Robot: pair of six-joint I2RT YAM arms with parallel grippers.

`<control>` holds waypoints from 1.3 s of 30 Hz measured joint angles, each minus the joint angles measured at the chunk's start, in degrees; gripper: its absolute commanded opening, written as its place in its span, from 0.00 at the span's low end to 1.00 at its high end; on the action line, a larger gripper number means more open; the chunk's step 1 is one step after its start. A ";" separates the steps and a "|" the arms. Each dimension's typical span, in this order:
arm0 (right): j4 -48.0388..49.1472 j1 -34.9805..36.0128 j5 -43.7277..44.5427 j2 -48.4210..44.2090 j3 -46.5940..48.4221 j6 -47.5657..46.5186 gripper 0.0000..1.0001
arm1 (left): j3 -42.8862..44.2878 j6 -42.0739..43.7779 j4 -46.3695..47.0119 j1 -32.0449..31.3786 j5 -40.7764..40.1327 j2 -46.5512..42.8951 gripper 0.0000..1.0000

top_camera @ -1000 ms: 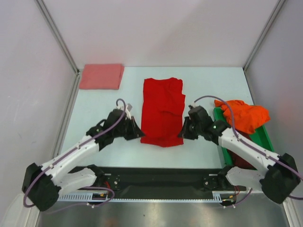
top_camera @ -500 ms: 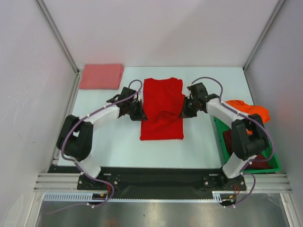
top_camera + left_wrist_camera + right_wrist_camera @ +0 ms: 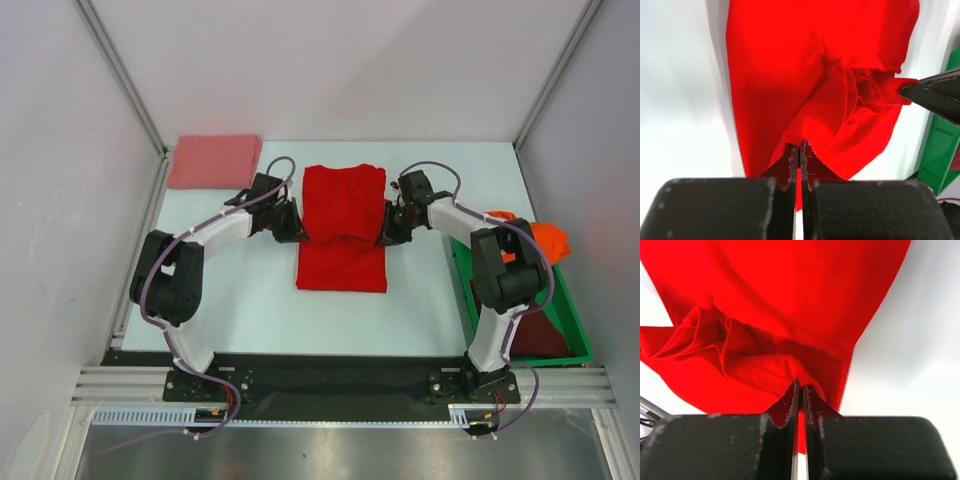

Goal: Fold and stack the t-shirts
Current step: Fold the tshirt

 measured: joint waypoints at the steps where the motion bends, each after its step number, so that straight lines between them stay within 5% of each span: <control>1: -0.04 -0.13 -0.11 0.59 0.50 -0.17 0.07 | 0.55 -0.02 0.15 0.00 0.00 0.59 0.04; 8: -0.63 -1.22 0.13 3.41 3.76 -1.46 0.40 | 3.15 -0.35 -0.66 0.20 -2.54 4.98 0.44; 9: -0.98 -1.42 0.59 3.45 4.24 -1.73 0.40 | 3.15 -0.24 -1.01 0.28 -3.08 4.98 0.45; 12: -2.73 -1.64 3.63 3.43 6.34 -3.04 0.61 | 3.89 0.02 -2.82 0.44 -7.63 3.96 0.54; 16: -6.10 -0.17 9.73 1.27 7.21 -4.46 0.70 | 3.26 0.83 -4.48 0.37 -11.67 -2.36 0.51; 20: -6.71 4.48 11.96 -4.70 4.94 -4.02 0.68 | -2.80 1.51 -0.74 -0.94 -10.25 -13.99 0.39; 23: -3.17 7.43 9.22 -9.33 0.22 -2.25 0.54 | -7.72 0.57 4.02 -3.34 -5.35 -18.47 0.24; 28: 4.66 7.48 3.37 -9.57 -6.34 1.55 0.22 | -9.35 -0.94 10.91 -5.51 1.88 -10.45 0.19; 39: 18.99 1.60 -4.74 2.38 -7.37 4.44 0.16 | -6.12 -2.91 16.13 -5.07 4.04 4.70 0.17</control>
